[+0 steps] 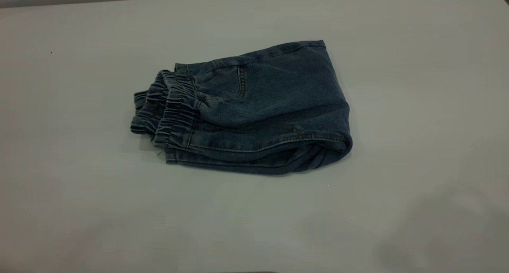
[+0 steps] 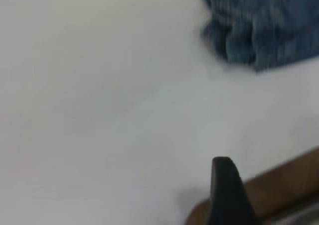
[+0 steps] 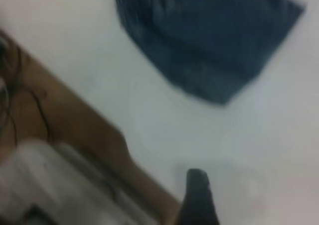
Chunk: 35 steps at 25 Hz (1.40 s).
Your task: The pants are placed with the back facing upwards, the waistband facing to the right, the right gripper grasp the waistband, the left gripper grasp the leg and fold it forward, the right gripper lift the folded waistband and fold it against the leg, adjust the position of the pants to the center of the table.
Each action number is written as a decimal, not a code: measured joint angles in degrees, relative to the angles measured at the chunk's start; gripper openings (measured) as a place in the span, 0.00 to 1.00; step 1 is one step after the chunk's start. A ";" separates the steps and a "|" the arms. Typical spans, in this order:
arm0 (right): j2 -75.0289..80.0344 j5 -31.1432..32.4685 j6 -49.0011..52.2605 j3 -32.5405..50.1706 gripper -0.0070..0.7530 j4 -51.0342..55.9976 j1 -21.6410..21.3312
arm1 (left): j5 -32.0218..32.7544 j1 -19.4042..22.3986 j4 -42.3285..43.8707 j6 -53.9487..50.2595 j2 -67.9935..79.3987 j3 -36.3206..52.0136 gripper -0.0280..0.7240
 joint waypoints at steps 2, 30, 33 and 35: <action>-4.97 -1.17 0.59 7.59 0.63 -0.68 0.00 | 0.00 0.00 -0.68 -0.52 -1.58 4.29 0.56; -43.11 -12.11 2.95 41.50 0.63 1.99 0.00 | -1.46 0.00 -7.22 -2.93 -23.71 22.10 0.56; -43.18 -8.04 2.95 41.57 0.63 -0.41 0.00 | -1.86 0.00 -7.22 -2.78 -23.71 22.29 0.56; -43.42 -8.04 2.95 42.04 0.63 -1.17 0.00 | -2.37 0.00 -7.22 -2.70 -23.71 22.76 0.56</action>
